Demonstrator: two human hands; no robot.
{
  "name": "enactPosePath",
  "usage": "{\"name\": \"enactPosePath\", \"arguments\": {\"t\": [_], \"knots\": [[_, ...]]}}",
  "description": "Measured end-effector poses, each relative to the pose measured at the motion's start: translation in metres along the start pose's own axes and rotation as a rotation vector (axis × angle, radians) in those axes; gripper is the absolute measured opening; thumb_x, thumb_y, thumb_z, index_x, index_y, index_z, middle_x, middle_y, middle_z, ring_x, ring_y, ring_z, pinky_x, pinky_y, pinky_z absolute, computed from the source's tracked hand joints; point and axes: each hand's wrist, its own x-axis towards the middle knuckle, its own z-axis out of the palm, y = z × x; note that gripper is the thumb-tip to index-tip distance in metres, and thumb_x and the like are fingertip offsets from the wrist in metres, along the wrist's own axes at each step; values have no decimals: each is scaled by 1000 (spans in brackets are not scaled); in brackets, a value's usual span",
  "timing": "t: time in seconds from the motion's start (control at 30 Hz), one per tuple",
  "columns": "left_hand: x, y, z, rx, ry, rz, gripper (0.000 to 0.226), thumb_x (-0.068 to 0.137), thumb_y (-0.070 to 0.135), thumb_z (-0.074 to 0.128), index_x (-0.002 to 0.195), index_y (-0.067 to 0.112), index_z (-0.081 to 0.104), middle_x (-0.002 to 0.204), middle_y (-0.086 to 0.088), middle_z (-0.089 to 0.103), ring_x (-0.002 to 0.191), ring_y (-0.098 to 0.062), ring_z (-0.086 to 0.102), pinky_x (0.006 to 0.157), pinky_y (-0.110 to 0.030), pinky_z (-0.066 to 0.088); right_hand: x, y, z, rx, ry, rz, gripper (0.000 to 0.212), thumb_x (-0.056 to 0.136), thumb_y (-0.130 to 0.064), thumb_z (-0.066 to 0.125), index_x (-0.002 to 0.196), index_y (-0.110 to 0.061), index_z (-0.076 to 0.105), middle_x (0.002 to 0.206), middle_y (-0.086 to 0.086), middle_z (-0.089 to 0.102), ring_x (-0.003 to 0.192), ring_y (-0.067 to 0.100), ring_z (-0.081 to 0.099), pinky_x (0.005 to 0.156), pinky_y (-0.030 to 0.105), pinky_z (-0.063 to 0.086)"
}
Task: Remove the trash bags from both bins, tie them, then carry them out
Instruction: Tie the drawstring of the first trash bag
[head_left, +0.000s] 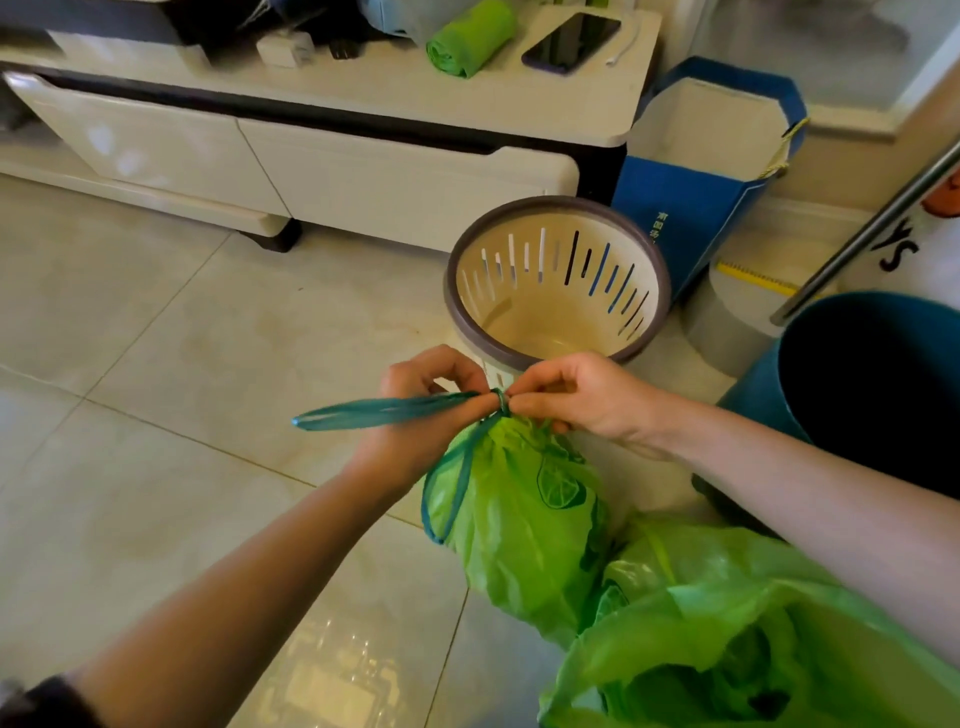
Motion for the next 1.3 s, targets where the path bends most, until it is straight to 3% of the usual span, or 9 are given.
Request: {"name": "enactPosePath", "arguments": {"t": [0.13,0.23,0.4,0.6,0.73,0.87,1.0,1.17,1.3], "knots": [[-3,-4,-6,-26,-53,51,16,70,7,81,69,17,69,72,-1,70,62,-7,65,65,-24,56,-1,0,-1,-111,-12,-55,9,82,-13,70,82,-23,70,70,-5,64,64,8,55,61,23,44],[-10,-8,-11,-59,-68,71,13,71,6,79,72,16,71,72,-1,72,66,-9,67,68,-24,58,-5,5,-1,-116,86,-58,8,84,-12,66,84,-19,68,69,-7,61,64,6,54,63,23,44],[-30,-7,-9,-68,-105,66,15,75,1,75,72,16,72,69,6,73,66,-8,68,68,-22,58,-20,9,12,165,142,20,13,88,-10,55,77,-13,62,70,2,58,64,10,53,57,18,44],[-46,4,-19,-64,-137,53,1,79,5,73,79,6,73,72,-2,72,63,-7,65,64,-19,55,-32,-7,19,131,288,-34,18,87,-3,52,77,-16,59,73,1,56,65,11,49,56,21,37],[-56,14,-21,-66,-133,51,6,82,5,70,85,0,73,75,-6,71,63,-9,66,61,-16,52,-44,-23,21,-248,188,-109,7,90,-13,51,92,-19,53,60,-4,46,59,18,40,57,30,34],[-59,20,-26,-69,-118,17,6,83,6,70,86,1,72,70,-3,70,60,-6,65,60,-17,53,-59,-38,18,-549,-34,-87,19,86,-28,65,100,-25,52,60,6,54,55,21,46,54,33,38],[-63,25,-25,-40,-152,11,8,85,8,69,87,1,71,71,-2,70,60,-3,65,61,-18,54,-68,-48,12,-942,13,-79,8,87,-22,63,93,-26,59,66,-7,53,57,9,48,54,25,38],[-61,28,-30,-40,-153,-1,8,85,10,69,86,2,71,70,0,69,60,-5,65,61,-19,55,-76,-51,6,-962,368,-144,14,95,-13,44,94,-22,55,73,-3,57,54,11,50,49,26,40],[-63,19,-35,-72,-151,-41,8,84,8,69,85,0,71,65,2,68,59,-6,63,60,-18,54,-79,-42,-8,-766,343,-24,28,97,-12,38,81,-20,60,72,5,55,56,15,43,51,29,34]]}}
